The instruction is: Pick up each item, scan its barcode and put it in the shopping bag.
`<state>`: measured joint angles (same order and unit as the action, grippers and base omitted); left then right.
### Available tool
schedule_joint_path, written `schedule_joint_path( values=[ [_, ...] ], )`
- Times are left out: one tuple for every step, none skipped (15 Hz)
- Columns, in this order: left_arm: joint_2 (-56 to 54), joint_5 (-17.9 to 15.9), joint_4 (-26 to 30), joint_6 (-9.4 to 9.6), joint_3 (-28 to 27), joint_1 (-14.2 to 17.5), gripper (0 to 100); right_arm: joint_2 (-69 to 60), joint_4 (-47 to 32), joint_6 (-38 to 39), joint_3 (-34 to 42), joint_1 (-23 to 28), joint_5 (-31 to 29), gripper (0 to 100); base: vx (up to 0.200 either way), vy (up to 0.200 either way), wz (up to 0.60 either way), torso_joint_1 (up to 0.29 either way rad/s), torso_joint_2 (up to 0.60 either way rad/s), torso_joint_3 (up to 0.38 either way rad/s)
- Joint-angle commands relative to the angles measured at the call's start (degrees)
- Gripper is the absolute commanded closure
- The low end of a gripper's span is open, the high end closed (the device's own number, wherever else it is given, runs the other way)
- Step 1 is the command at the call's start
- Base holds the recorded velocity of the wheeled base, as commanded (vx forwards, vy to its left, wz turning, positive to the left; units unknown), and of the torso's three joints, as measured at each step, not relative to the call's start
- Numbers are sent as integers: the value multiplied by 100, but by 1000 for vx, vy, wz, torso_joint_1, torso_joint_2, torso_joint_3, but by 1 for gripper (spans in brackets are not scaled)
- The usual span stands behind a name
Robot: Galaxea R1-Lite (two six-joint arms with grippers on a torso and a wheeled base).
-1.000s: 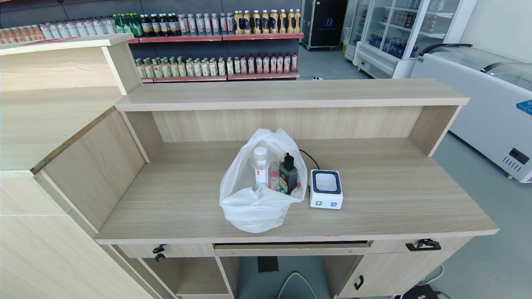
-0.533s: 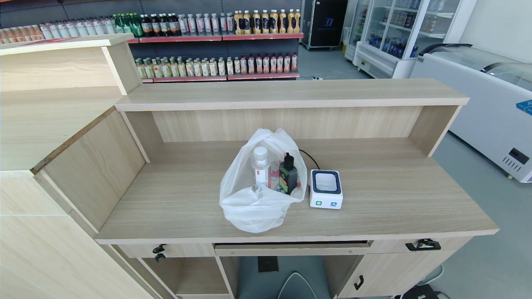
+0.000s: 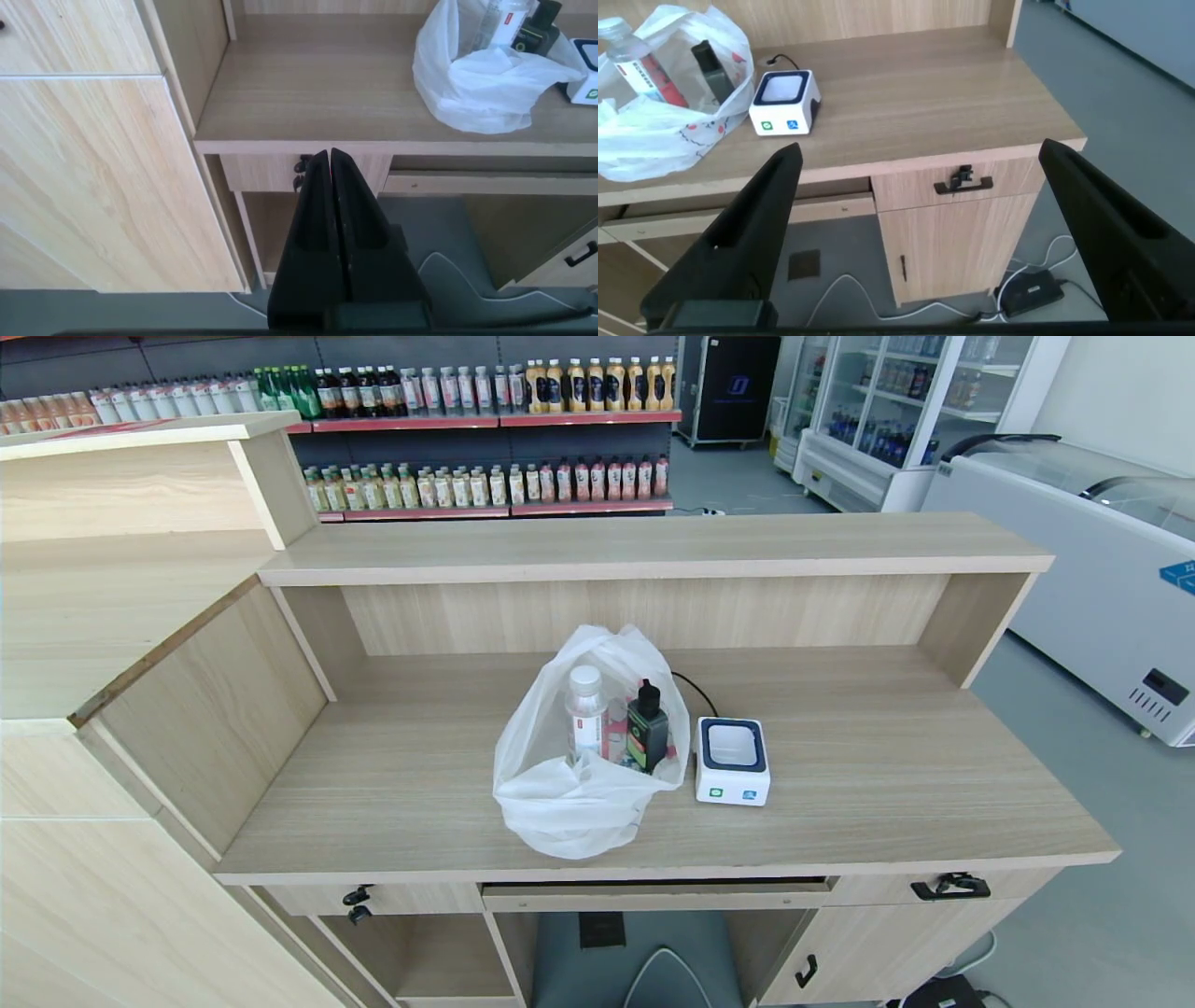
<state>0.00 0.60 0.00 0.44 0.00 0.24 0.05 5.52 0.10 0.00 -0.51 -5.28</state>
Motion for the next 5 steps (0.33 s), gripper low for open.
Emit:
schedule_joint_path(
  values=[
    [0, 2, 0, 0, 0, 2, 100, 30, 1, -1, 0, -2, 1, 0, 0, 0, 0, 0, 0, 0],
    [0, 2, 0, 0, 0, 2, 100, 30, 1, -1, 0, -2, 1, 0, 0, 0, 0, 0, 0, 0],
    [0, 2, 0, 0, 0, 2, 100, 30, 1, -1, 0, -2, 1, 0, 0, 0, 0, 0, 0, 0],
    [0, 2, 0, 0, 0, 2, 100, 30, 1, 8, 0, -2, 1, 0, 0, 0, 0, 0, 0, 0],
    [0, 2, 0, 0, 0, 2, 100, 30, -7, 8, 0, -2, -8, 0, 0, 0, 0, 0, 0, 0]
  ],
)
